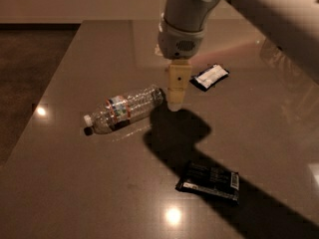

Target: Place water bottle upright

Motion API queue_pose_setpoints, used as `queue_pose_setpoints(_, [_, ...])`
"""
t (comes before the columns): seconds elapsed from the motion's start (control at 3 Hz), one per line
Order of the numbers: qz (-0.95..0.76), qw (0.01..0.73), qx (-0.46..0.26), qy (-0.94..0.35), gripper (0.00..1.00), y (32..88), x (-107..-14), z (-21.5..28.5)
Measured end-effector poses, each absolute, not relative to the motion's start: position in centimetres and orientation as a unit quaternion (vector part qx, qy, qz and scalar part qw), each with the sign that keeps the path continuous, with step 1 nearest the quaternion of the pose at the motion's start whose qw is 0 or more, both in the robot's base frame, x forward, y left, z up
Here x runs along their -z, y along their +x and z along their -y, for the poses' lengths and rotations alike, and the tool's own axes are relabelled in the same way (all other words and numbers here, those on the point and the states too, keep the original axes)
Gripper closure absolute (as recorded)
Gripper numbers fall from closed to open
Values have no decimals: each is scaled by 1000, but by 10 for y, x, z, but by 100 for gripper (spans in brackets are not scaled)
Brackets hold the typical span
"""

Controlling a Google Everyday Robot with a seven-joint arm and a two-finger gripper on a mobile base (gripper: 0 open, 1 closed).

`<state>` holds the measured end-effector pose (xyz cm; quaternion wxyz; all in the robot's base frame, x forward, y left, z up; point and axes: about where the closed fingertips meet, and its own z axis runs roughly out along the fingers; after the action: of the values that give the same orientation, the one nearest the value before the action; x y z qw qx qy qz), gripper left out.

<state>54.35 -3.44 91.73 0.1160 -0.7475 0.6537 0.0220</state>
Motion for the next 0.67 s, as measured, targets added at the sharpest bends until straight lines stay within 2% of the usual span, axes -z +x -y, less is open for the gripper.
queue_pose_setpoints(0.67, [-568,86,-20,-818,0,527,-876,-43])
